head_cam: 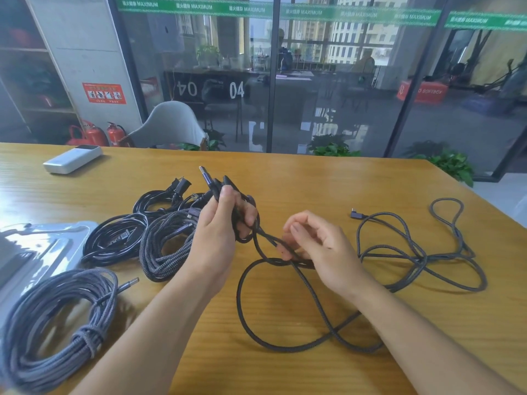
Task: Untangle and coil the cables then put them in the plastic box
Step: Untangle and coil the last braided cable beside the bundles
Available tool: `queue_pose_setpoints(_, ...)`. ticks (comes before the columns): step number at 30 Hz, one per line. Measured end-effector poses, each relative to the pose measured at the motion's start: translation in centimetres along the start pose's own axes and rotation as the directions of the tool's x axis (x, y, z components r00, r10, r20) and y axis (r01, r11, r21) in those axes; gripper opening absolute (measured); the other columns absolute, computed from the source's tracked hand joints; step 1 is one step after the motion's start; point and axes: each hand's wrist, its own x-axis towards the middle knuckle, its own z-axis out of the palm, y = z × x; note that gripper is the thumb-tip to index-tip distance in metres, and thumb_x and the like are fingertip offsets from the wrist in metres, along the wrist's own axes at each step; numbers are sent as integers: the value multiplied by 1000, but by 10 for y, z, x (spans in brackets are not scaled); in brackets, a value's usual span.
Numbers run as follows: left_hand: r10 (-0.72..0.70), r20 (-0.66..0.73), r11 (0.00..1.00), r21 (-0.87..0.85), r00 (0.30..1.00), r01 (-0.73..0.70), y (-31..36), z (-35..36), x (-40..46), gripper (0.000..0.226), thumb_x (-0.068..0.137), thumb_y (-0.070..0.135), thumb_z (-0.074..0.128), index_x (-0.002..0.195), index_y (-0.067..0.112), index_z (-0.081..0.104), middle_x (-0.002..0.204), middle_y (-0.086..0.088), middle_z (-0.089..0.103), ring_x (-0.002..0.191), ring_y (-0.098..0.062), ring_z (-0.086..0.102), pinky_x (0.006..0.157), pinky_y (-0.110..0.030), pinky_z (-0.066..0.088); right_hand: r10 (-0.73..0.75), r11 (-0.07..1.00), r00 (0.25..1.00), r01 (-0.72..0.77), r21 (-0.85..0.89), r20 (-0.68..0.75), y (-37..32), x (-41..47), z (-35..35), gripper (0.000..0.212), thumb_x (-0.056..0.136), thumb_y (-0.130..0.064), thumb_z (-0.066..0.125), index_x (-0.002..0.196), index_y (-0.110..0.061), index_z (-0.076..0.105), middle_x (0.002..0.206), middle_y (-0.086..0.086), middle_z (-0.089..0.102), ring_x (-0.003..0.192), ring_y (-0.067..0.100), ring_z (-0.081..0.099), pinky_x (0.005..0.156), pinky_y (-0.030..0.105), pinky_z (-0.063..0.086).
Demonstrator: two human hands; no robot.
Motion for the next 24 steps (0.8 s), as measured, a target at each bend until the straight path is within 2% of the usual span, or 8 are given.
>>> queue_pose_setpoints(5,-53,69,998,-33,996,56,-1,-3,0,39,114,37,31,82,18,43,62,2,36,57,-15,31,60,-32,29,120,976,990,-130,-174,-67,9,6,-11,24,104,-27,63,127,-33,64,117,-15,67,110,5,64,76,31,64)
queue_pose_setpoints(8,-100,166,988,-104,981,118,1,-1,-2,38,113,37,32,83,18,44,64,1,27,58,-17,27,60,-34,30,343,933,933,-325,-152,108,3,9,-14,39,104,-48,56,141,-36,57,118,-21,72,109,-5,63,81,23,55)
queue_pose_setpoints(10,-100,226,985,-115,969,128,2,1,-4,38,113,37,32,83,17,43,65,-1,23,58,-20,26,58,-31,34,389,921,887,-385,-65,251,-2,8,-12,36,105,-43,57,140,-36,57,112,-20,76,101,-9,65,80,18,45)
queue_pose_setpoints(12,-90,237,990,-86,967,113,0,1,-4,38,113,37,32,83,17,43,66,-2,21,59,-22,24,57,-31,34,366,919,887,-391,39,284,3,8,-9,28,104,-28,63,132,-32,63,104,-12,78,89,-6,66,76,20,41)
queue_pose_setpoints(15,-47,180,999,24,982,44,-1,-4,-1,39,113,40,34,81,20,46,64,1,27,61,-20,22,59,-34,25,379,826,918,-394,403,120,14,18,-16,20,102,-8,61,118,-15,72,90,-3,68,65,5,53,60,21,41)
queue_pose_setpoints(17,-23,95,994,108,995,12,1,-9,1,40,114,36,33,81,17,45,62,3,30,59,-19,25,57,-32,26,396,703,918,-276,655,-38,19,25,-36,16,102,-3,57,108,-11,70,90,2,66,65,8,58,54,20,49)
queue_pose_setpoints(20,53,-23,965,259,998,-45,2,-17,7,41,114,35,33,81,14,47,62,1,33,63,-24,26,58,-36,24,427,597,877,-91,797,-219,31,30,-74,16,103,-1,54,98,-12,65,95,5,72,88,17,76,69,24,61)
queue_pose_setpoints(24,64,-102,968,248,993,-37,-1,-22,12,41,113,36,34,77,21,44,60,2,36,59,-21,26,56,-36,20,434,556,819,83,827,-375,33,25,-104,22,106,3,46,95,-5,63,107,14,75,111,29,74,88,31,62)
